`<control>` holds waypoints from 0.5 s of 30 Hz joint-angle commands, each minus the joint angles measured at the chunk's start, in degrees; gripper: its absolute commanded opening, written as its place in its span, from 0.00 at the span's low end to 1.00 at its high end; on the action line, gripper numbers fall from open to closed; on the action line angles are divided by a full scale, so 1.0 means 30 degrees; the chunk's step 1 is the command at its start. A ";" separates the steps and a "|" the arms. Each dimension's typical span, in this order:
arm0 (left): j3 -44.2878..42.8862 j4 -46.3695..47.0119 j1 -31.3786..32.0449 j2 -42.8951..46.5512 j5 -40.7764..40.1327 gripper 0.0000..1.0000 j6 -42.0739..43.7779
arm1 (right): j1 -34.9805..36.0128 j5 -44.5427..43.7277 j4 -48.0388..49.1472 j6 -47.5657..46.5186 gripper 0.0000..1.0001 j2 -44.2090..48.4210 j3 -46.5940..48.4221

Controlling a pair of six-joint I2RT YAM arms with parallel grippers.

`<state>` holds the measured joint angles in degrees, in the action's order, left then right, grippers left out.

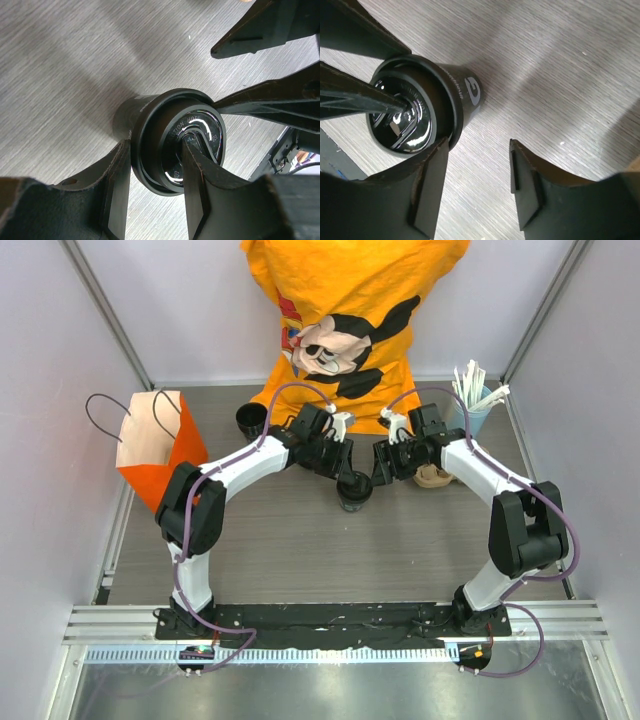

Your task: Pack the takeout coffee

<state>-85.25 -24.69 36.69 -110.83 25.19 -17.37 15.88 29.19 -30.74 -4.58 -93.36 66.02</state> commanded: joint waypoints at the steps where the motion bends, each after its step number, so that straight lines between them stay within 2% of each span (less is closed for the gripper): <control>1: 0.1259 -0.1468 0.0076 -0.1320 -0.3798 0.00 0.2126 | -0.0078 -0.0151 -0.1207 -0.0846 0.60 0.1002 0.1720; 4: 0.1289 -0.1323 0.0076 -0.1145 -0.3680 0.00 0.2039 | -0.0137 0.0493 -0.1676 -0.1110 0.65 0.1442 0.2395; 9: 0.1289 -0.1146 0.0017 -0.0940 -0.3416 0.09 0.1980 | -0.0253 0.1197 -0.2028 -0.1286 0.68 0.2173 0.2750; 15: 0.1406 -0.0912 -0.0217 -0.0676 -0.2802 0.35 0.1892 | -0.0400 0.1490 -0.2292 -0.1403 0.70 0.2702 0.2925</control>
<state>-84.51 -22.50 36.67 -110.48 25.08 -17.26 15.14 31.97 -36.47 -7.64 -87.72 72.69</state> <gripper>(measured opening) 0.437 0.694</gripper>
